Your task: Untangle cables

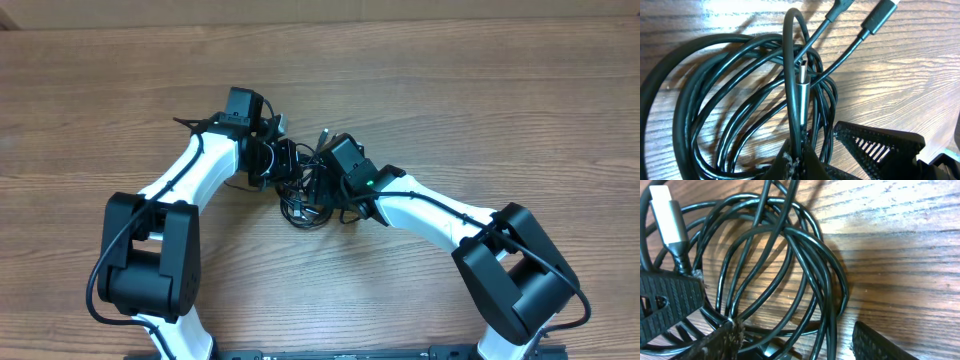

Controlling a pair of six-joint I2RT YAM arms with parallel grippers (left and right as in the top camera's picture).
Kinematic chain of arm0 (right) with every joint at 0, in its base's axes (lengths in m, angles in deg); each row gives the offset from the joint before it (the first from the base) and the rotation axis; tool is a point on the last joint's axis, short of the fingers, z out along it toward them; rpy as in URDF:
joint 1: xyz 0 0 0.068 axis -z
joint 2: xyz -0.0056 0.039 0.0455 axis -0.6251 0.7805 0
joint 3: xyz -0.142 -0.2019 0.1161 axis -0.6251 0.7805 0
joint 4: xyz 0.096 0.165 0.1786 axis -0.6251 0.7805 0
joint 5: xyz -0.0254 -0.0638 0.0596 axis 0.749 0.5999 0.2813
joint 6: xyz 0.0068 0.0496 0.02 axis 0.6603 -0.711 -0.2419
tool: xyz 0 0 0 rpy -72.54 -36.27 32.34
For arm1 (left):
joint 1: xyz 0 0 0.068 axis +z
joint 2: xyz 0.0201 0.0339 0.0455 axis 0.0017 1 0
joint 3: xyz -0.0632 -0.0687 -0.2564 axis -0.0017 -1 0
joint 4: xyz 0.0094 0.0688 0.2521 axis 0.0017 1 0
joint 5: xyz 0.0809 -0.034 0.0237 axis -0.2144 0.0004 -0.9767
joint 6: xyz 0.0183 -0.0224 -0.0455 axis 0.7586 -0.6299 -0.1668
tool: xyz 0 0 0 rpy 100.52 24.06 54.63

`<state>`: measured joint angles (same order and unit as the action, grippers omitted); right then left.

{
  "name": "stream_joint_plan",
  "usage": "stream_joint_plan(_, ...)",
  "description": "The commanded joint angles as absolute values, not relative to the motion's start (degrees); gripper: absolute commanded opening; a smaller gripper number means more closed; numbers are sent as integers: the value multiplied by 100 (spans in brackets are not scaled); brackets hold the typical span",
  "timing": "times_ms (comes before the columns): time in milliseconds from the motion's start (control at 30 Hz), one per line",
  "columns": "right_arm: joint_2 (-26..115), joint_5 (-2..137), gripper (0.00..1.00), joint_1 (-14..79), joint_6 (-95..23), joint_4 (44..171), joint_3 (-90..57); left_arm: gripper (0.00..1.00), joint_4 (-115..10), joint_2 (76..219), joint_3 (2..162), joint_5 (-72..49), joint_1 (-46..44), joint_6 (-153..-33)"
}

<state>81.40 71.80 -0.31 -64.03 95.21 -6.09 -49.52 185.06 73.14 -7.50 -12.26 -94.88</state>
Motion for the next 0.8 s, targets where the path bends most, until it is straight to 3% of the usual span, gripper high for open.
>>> stream_joint_plan(0,7957,7139,72,-55,-6680,9340,-633,4,-4972,18524,7454,-138,-1296,-9346)
stream_joint_plan(400,8538,6583,71,-66,-6744,9676,-624,4,-5409,18524,7454,485,-1071,-9361)
stream_joint_plan(767,8558,6546,70,-55,-6543,9766,-624,4,-5361,18524,7454,1212,144,-9420)
